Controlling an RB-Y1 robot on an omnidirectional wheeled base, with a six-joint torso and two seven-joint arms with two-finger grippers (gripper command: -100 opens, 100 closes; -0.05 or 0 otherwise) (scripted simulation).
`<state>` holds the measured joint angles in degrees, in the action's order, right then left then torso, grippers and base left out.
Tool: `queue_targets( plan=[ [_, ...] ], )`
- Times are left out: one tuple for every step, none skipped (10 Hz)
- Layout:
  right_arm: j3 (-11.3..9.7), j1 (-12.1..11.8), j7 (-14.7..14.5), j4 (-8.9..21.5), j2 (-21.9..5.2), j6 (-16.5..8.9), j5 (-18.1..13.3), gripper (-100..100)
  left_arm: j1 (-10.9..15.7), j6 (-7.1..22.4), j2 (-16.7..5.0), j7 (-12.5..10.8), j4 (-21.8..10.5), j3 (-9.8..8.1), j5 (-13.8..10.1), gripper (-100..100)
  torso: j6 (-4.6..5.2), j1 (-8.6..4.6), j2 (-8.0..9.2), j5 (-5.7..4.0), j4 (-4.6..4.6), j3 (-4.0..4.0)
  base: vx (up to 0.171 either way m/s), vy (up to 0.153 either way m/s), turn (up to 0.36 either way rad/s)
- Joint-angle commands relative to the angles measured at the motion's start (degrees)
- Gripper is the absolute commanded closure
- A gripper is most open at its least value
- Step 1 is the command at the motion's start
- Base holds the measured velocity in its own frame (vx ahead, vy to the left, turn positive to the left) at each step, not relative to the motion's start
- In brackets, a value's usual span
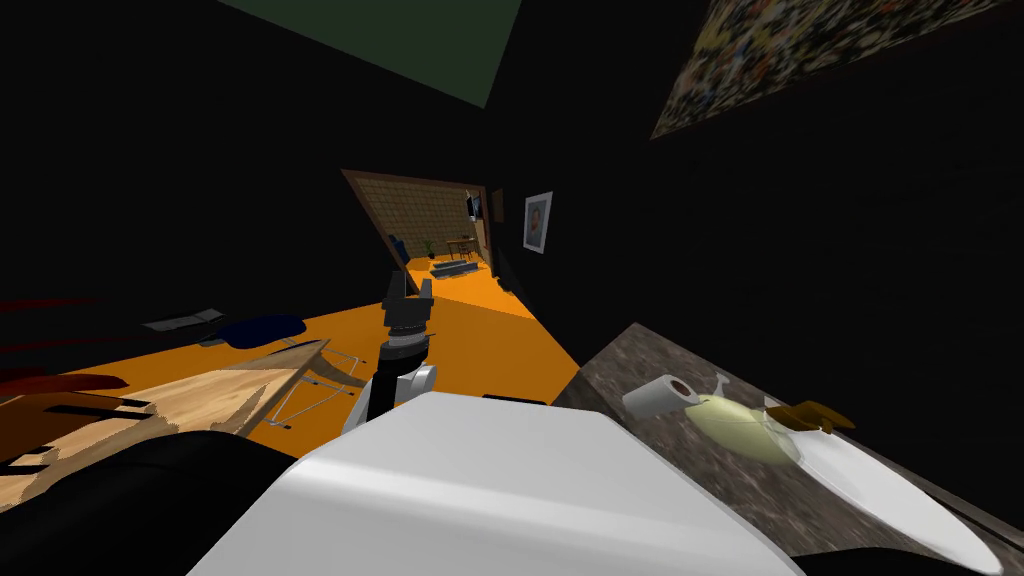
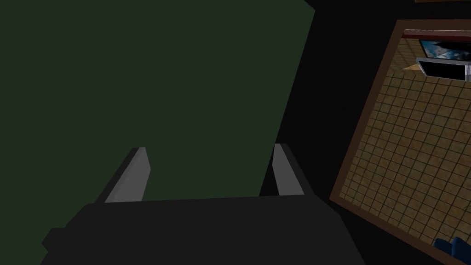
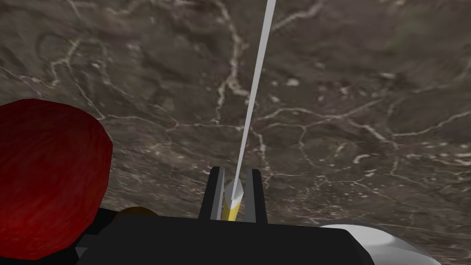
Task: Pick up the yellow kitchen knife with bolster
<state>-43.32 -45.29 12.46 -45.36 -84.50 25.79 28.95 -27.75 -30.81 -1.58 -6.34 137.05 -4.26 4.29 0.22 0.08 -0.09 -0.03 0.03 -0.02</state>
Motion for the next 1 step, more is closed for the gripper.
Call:
queue_targets(
  plan=[
    [0.0, 0.0, 0.0, 0.0, 0.0, 0.0, 0.0, 0, 0.0, 0.0, 0.0, 0.0, 0.0, 0.0, 0.0, 0, 0.0, 0.0, 0.0, 0.0, 0.0, 0.0, -0.001, 0.006, -0.001]
  ],
)
